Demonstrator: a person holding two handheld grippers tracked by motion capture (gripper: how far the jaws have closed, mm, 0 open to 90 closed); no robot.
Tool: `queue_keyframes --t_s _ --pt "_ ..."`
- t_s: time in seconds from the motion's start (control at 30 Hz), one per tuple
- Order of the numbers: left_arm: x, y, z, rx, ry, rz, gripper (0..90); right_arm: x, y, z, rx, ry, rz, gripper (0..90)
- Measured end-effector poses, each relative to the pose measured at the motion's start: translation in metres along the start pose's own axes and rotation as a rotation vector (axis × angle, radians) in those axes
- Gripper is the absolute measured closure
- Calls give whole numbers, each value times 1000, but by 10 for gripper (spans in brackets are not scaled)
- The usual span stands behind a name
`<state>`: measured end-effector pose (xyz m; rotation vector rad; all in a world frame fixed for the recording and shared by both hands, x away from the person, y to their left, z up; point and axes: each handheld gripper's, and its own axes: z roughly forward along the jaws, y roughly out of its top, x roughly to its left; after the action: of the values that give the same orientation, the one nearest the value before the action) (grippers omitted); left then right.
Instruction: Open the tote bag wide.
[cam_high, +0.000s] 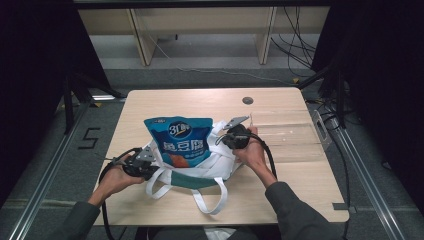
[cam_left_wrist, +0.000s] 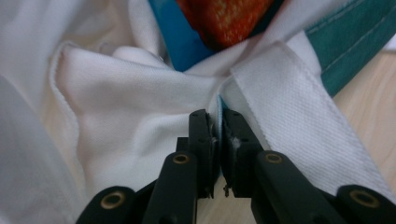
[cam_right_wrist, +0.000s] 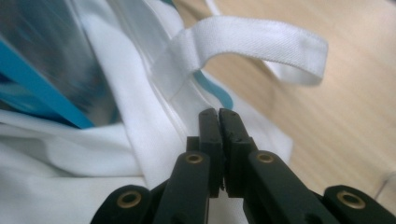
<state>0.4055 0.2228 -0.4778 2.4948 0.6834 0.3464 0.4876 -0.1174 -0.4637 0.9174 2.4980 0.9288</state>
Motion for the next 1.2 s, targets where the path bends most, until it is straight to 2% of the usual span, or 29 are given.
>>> queue_keyframes --t_s 0.03,0.13,0.23,0.33,0.4,0.43,0.47,0.5,0.53,0.57,0.6,0.63,0.67,0.73,0.77,0.8,0.83,0.87,0.93,0.97,1.0,1.03,1.07,1.1,1.2 --pt "-1 -1 2 2 1 -7 835 1 -2 4 27 -5 -5 891" --pt "-2 -3 5 7 1 -11 839 8 -5 18 60 -31 -43 891" --pt "-1 -5 9 12 -4 -26 839 7 -8 22 75 -25 -48 891" --pt "-1 -4 8 16 -1 -33 834 4 -9 19 63 -1 7 885" --pt "-1 -4 8 15 -1 -33 833 4 -9 20 43 -2 17 880" --pt "-1 -3 7 25 -6 -41 830 1 -7 16 18 -3 11 856" --pt "-1 -3 7 25 -6 -41 829 -1 -5 12 18 6 16 837" --pt "-2 -3 9 5 4 -42 829 -2 -3 9 -3 5 31 799" --pt "-2 -3 9 5 4 -42 829 -2 -3 9 -3 5 31 799" --pt "-3 -3 9 9 6 -39 829 -6 1 0 -49 -10 37 744" --pt "-4 -3 9 5 12 -41 829 -6 1 0 -49 -10 37 744" --pt "-3 -3 8 19 6 -35 828 -6 3 -6 -57 14 52 726" --pt "-4 -3 9 4 16 -40 827 -6 8 -17 -90 24 58 678" --pt "-4 -2 8 23 13 -41 824 -5 13 -31 -107 35 60 642" --pt "-4 -2 8 22 14 -41 824 -5 13 -31 -107 35 60 642" --pt "-5 -2 8 18 17 -41 817 -5 15 -39 -157 35 28 617" --pt "-5 -3 8 12 17 -43 817 -5 15 -39 -157 35 28 617" --pt "-5 -2 8 11 14 -39 807 -4 16 -47 -121 58 49 601" --pt "-6 -3 5 12 10 -50 786 -4 16 -51 -168 60 18 562" --pt "-6 -3 5 12 10 -50 759 -4 15 -54 -156 57 19 551" --pt "-7 -4 5 -12 4 -64 759 -4 15 -54 -156 57 19 551" --pt "-6 -5 4 -15 9 -64 711 -3 15 -58 -134 72 30 507" --pt "-7 -6 -1 -35 0 -86 693 -4 15 -58 -119 84 26 486" --pt "-6 -6 -5 -23 12 -80 669 -4 14 -57 -141 68 12 467" --pt "-6 -6 -11 -31 28 -82 609 -1 12 -59 -123 81 12 453"
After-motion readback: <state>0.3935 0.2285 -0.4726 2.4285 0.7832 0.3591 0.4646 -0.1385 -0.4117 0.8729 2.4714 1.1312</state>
